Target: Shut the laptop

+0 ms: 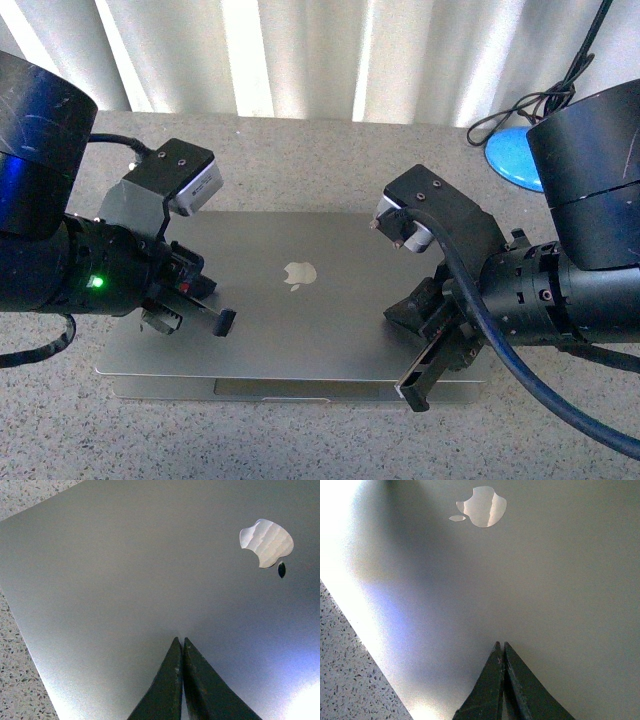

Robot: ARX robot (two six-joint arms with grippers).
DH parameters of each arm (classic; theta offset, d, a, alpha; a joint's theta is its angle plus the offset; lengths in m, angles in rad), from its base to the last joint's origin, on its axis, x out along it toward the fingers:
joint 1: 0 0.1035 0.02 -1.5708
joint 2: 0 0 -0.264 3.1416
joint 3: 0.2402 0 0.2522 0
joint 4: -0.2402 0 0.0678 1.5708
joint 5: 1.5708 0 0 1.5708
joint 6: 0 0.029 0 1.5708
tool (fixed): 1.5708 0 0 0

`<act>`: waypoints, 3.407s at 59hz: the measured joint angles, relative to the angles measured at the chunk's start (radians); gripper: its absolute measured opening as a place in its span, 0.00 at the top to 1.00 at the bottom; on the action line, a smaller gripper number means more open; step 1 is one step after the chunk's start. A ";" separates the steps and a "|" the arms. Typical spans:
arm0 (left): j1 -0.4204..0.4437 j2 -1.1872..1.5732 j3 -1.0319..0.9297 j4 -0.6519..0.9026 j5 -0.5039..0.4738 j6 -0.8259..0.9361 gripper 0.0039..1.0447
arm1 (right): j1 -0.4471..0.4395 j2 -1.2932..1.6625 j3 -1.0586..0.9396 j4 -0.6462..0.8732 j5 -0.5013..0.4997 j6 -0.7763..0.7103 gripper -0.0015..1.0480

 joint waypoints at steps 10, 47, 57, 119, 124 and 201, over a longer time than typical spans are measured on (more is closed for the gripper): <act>0.007 0.011 -0.002 0.014 0.004 -0.001 0.97 | 0.000 0.008 0.000 0.003 0.001 0.000 0.99; 0.016 0.060 0.001 0.039 0.017 -0.007 0.97 | -0.007 0.028 0.000 -0.006 -0.006 0.003 0.99; 0.019 0.066 0.006 0.039 0.021 -0.010 0.97 | -0.014 0.035 0.000 -0.012 -0.009 0.003 0.99; 0.112 -0.035 -0.032 0.256 -0.100 -0.185 0.97 | -0.018 -0.056 -0.060 0.127 0.044 0.060 0.99; 0.156 -0.101 -0.054 0.368 -0.208 -0.280 0.97 | -0.035 -0.147 -0.079 0.206 0.134 0.102 0.99; 0.254 -0.892 -0.625 0.606 -0.216 -0.233 0.97 | -0.343 -1.068 -0.628 0.477 0.417 0.329 0.99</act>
